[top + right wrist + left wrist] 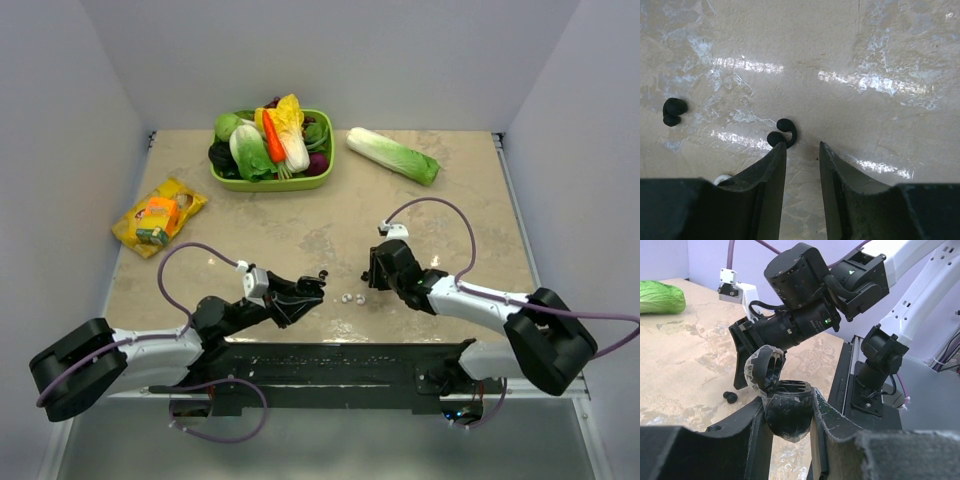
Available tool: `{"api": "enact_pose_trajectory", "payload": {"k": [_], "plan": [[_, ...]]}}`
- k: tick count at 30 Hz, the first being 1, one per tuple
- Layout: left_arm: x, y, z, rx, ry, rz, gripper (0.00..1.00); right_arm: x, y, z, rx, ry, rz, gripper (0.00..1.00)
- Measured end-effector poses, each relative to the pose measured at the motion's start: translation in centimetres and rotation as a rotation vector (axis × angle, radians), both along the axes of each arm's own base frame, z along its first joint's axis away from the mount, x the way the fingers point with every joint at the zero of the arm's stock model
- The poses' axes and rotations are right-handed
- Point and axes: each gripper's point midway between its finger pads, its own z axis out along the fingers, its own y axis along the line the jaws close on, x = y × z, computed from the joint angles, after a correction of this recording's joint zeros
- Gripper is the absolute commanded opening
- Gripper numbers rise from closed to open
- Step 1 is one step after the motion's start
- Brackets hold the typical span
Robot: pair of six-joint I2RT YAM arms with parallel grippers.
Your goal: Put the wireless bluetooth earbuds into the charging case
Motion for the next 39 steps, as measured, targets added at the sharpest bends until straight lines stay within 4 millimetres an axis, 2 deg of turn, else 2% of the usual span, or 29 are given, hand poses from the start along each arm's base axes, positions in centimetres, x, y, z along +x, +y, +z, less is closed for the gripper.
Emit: {"api": "enact_pose_trajectory", "payload": {"k": [9,23,35,38,39], "plan": [[0.1,-0.1,-0.5,0.013,0.010,0.000,0.00,0.5,1.0,-1.1,0.002,0.037,0.016,0.36],[0.1,-0.2,-0.9,0.024,0.018,-0.001,0.00,1.6,2.4,-1.5,0.022,0.047,0.025,0.36],[0.1,-0.3,-1.3,0.035,0.025,-0.007,0.00,1.5,2.9,-1.5,0.048,0.055,0.031,0.22],[0.1,-0.3,-1.3,0.036,0.026,-0.008,0.00,1.5,2.8,-1.5,0.050,0.056,0.028,0.17],[0.1,-0.3,-1.3,0.037,0.026,-0.008,0.00,1.6,2.8,-1.5,0.053,0.057,0.025,0.11]]}}
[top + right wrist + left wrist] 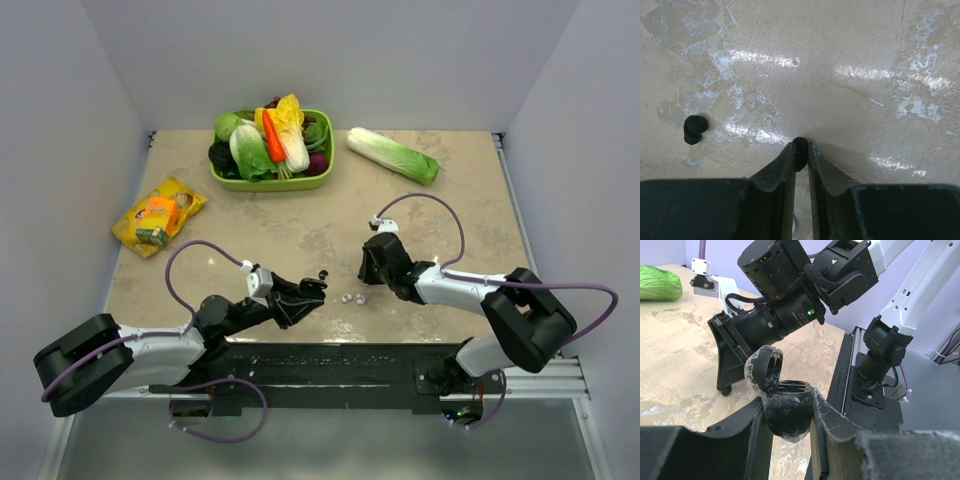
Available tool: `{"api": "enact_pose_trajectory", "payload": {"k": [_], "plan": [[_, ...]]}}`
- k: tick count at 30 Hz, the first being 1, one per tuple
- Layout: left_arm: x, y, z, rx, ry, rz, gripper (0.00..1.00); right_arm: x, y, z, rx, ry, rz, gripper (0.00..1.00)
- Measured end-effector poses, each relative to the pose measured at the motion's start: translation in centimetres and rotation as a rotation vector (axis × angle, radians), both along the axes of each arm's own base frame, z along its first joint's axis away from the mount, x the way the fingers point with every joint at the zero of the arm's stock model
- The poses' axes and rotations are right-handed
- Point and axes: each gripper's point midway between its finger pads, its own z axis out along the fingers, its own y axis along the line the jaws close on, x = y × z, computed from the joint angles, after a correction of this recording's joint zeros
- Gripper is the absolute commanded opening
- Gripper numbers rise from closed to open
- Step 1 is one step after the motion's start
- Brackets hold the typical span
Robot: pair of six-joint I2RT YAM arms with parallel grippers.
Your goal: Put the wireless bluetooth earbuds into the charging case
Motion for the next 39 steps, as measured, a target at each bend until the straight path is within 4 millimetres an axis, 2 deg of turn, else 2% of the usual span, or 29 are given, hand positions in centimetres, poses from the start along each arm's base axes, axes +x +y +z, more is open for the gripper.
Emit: {"api": "enact_pose_trajectory", "payload": {"k": [3,9,11,13,16,20,23,25,29,32,35,39], "plan": [[0.0,0.0,0.0,0.001,0.001,-0.001,0.00,0.0,0.0,0.0,0.006,0.003,-0.001,0.00],[0.0,0.0,-0.1,0.004,0.002,-0.003,0.00,-0.1,0.3,0.3,0.021,0.004,0.009,0.00],[0.0,-0.1,-0.2,0.006,0.004,-0.003,0.00,-0.4,0.1,1.1,0.024,-0.004,0.012,0.00],[0.0,-0.1,-0.4,0.010,0.008,-0.002,0.00,-0.6,-0.1,2.8,0.040,-0.034,0.021,0.00],[0.1,-0.1,-0.7,0.018,0.019,0.003,0.00,-1.0,-0.4,7.7,0.088,-0.136,0.052,0.00],[0.4,-0.2,-1.4,0.033,0.038,0.013,0.00,-1.8,-0.2,15.4,0.147,-0.279,0.149,0.00],[0.5,-0.2,-1.6,0.038,0.044,0.020,0.00,-3.3,0.3,19.6,0.183,-0.351,0.239,0.00],[0.5,-0.2,-1.8,0.044,0.051,0.015,0.00,-5.2,0.7,21.6,0.216,-0.392,0.328,0.00],[0.0,-0.3,-3.0,0.068,0.108,-0.047,0.00,-9.3,1.6,24.4,0.258,-0.433,0.527,0.00],[0.0,-0.3,-2.9,0.063,0.162,-0.104,0.00,-11.9,2.6,26.4,0.274,-0.458,0.663,0.00],[0.0,-1.2,-0.9,0.028,0.169,-0.186,0.00,-14.2,3.5,27.6,0.288,-0.475,0.782,0.00],[-1.0,-2.6,2.3,-0.011,0.144,-0.324,0.00,-15.8,4.4,27.1,0.288,-0.455,0.881,0.00]]}}
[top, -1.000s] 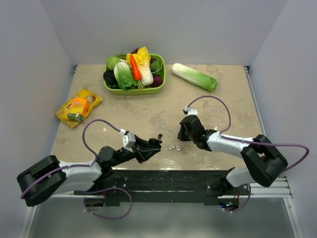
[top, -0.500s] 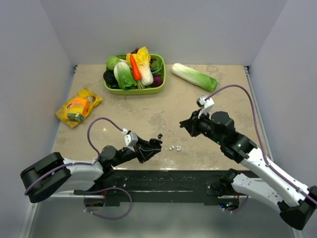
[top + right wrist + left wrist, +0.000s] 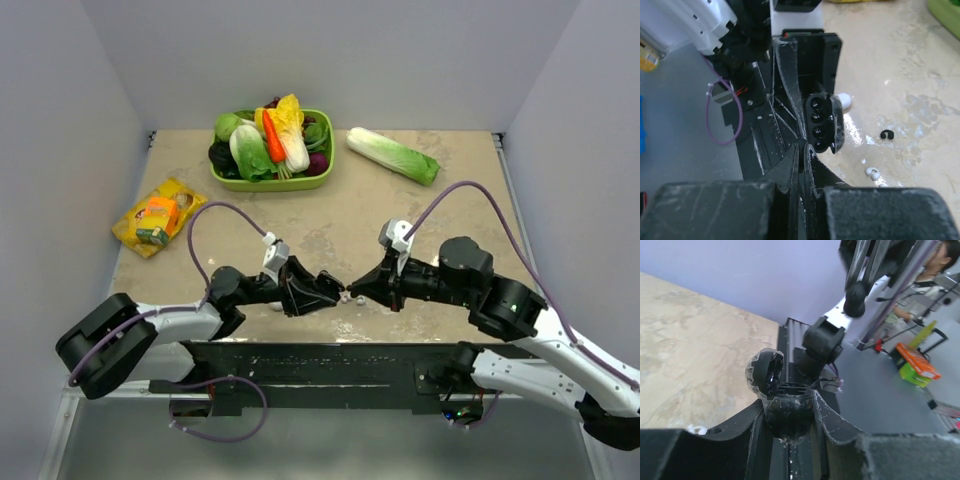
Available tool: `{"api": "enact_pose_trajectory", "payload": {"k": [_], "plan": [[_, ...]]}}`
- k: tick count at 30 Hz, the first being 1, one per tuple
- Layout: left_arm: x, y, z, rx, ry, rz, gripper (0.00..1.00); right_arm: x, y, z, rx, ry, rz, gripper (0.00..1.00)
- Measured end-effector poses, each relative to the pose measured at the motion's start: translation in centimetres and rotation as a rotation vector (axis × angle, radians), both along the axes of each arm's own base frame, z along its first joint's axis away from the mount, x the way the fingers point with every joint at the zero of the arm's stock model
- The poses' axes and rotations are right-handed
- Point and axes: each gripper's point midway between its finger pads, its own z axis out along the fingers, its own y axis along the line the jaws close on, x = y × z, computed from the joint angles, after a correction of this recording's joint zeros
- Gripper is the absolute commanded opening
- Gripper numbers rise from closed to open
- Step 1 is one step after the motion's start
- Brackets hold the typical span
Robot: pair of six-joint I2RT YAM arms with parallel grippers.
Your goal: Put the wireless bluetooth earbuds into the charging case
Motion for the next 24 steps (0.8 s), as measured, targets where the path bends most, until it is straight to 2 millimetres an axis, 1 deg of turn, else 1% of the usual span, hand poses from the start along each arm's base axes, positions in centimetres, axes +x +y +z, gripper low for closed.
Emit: {"api": "enact_pose_trajectory", "payload": {"k": [3,7,10,13,18,24], "plan": [[-0.6,-0.8,0.8,-0.001,0.025,-0.082,0.00,-0.8,0.9,-0.8,-0.030,0.009,0.053,0.00],[-1.2,-1.2,0.6,0.018,0.068,-0.149,0.00,-1.4,1.8,-1.8,-0.062,0.024,0.093,0.00],[-1.7,-1.2,0.5,0.028,0.082,-0.188,0.00,-1.7,2.2,-1.8,-0.069,0.024,0.112,0.00],[-2.1,-1.2,0.7,0.031,0.085,-0.218,0.00,-1.8,2.8,-1.8,-0.075,0.020,0.128,0.00],[-2.8,-1.0,0.6,0.040,0.081,-0.256,0.00,-1.9,3.6,-2.8,-0.107,0.027,0.146,0.00],[-3.3,-0.8,0.7,0.042,0.068,-0.286,0.00,-1.6,4.0,-3.2,-0.122,0.024,0.136,0.00]]}}
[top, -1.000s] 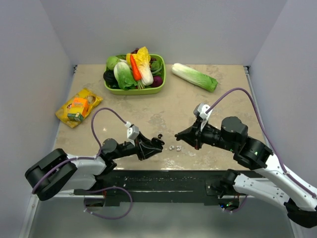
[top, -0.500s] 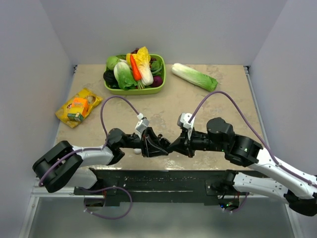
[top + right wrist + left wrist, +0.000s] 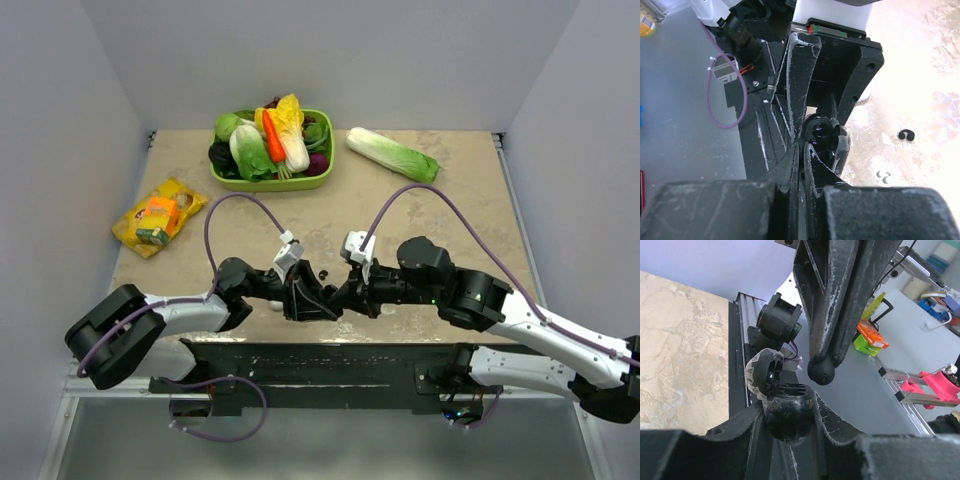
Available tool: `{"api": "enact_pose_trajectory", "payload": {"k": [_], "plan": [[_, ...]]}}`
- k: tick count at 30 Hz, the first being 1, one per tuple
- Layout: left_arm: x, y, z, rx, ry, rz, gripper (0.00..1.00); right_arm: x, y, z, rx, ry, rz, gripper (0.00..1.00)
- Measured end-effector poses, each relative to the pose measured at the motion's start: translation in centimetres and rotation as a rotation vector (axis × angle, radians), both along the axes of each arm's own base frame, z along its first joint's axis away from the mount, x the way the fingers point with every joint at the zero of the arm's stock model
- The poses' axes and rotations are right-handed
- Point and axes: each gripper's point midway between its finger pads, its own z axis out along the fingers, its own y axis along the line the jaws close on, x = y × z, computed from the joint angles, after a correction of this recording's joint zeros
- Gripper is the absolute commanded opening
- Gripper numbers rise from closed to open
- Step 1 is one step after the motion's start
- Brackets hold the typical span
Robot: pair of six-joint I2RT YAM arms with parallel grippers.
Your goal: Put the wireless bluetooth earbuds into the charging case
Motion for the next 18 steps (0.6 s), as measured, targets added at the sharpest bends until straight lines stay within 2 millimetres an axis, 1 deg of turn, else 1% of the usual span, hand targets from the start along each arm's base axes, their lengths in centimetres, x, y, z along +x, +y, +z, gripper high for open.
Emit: {"api": "enact_pose_trajectory", "payload": {"k": [8,18], "plan": [[-0.32,0.06,0.03,0.000,-0.005,-0.015,0.00,0.81,-0.04,0.16,0.000,-0.024,-0.045,0.00],[-0.40,0.06,0.00,0.000,-0.011,-0.019,0.00,0.93,0.48,-0.41,-0.016,-0.020,-0.043,0.00]]}}
